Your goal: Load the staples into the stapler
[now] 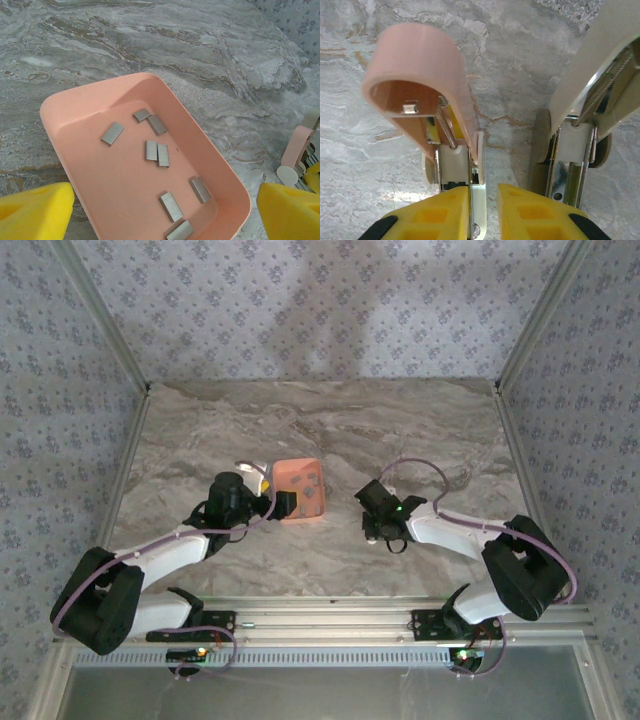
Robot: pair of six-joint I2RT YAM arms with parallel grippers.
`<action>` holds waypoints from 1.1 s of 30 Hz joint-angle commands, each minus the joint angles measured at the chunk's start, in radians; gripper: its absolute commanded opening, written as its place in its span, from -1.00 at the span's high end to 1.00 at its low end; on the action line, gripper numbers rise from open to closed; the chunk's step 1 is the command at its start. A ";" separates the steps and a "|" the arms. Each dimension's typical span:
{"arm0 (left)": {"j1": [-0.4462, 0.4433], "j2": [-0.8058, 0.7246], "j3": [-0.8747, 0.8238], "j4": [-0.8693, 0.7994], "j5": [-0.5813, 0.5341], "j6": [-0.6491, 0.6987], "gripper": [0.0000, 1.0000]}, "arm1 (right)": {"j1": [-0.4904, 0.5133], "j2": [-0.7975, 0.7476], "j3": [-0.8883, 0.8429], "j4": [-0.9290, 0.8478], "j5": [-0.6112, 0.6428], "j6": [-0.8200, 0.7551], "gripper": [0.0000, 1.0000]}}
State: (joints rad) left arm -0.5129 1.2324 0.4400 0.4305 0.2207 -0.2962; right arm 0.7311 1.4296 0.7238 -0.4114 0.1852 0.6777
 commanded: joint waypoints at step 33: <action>0.167 -0.180 0.000 -0.205 -0.057 -0.091 -0.88 | 0.062 0.172 0.436 -0.084 -0.165 -0.400 0.26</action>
State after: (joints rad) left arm -0.3840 1.0897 0.4404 0.2680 0.1646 -0.3504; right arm 0.7902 1.5398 1.0733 -0.4686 0.1223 0.4454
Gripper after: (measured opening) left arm 0.939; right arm 0.362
